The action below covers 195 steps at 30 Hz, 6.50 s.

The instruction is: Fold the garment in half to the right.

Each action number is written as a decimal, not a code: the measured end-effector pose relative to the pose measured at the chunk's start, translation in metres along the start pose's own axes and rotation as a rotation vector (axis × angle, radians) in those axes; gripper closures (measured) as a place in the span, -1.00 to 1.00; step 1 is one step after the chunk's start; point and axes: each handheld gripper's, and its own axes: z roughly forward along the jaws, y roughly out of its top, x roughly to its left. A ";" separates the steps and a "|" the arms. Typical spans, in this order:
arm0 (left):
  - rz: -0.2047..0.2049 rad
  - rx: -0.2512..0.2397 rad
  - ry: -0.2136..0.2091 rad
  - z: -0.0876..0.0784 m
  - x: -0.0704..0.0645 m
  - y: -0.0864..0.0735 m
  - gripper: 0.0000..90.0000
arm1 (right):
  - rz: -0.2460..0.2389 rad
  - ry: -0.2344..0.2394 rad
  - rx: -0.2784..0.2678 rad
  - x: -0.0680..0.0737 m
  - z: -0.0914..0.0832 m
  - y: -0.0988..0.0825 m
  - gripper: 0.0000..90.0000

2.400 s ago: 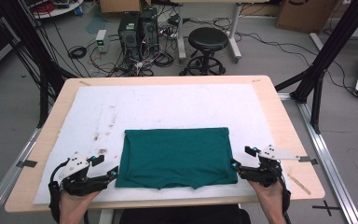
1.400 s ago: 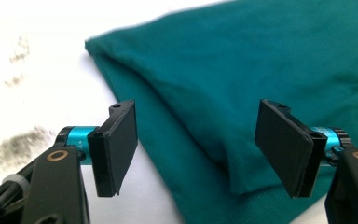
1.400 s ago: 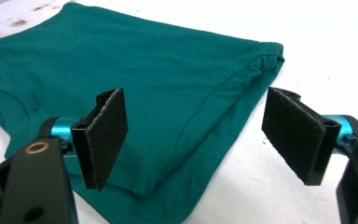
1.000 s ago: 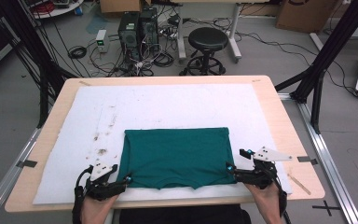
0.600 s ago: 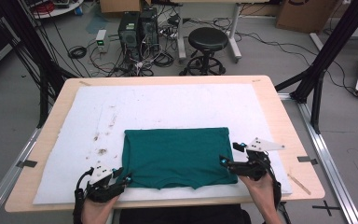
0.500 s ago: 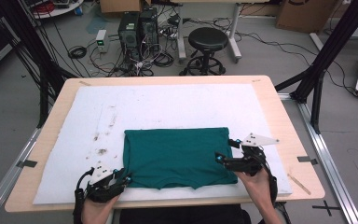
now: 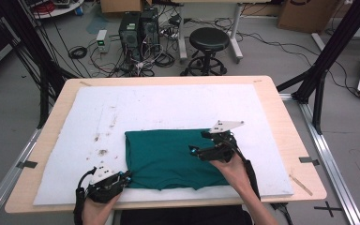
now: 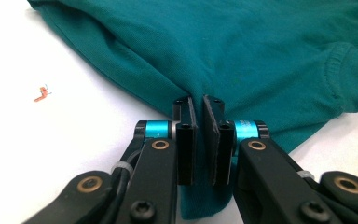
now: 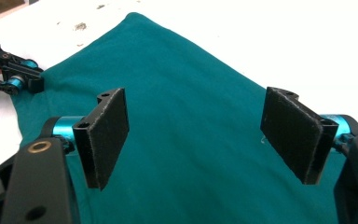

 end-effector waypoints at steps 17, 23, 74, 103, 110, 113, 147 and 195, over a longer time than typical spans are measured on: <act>-0.001 -0.002 -0.008 0.000 0.001 -0.001 0.86 | -0.081 0.085 0.102 0.015 0.086 0.046 -0.41; -0.001 -0.006 -0.010 0.000 0.001 -0.001 0.86 | -0.106 0.099 0.147 0.020 0.114 0.061 -0.34; 0.012 -0.017 -0.008 0.000 0.001 -0.003 0.86 | -0.202 0.197 0.296 0.053 0.239 0.102 0.02; -0.022 -0.029 -0.024 -0.003 0.002 0.000 0.88 | -0.200 0.160 0.282 0.055 0.239 0.103 0.87; -0.015 -0.061 -0.038 -0.013 0.001 0.007 0.89 | -0.184 0.177 0.243 0.055 0.229 0.110 0.87; -0.010 -0.077 -0.038 -0.020 0.001 0.011 0.89 | -0.171 0.188 0.213 0.054 0.221 0.115 0.87; 0.038 -0.106 -0.146 -0.011 -0.029 0.038 0.89 | -0.163 0.222 0.133 0.031 0.162 0.117 0.87; 0.133 -0.042 -0.338 0.098 -0.134 0.105 0.88 | -0.027 0.068 0.083 -0.070 0.048 0.050 0.87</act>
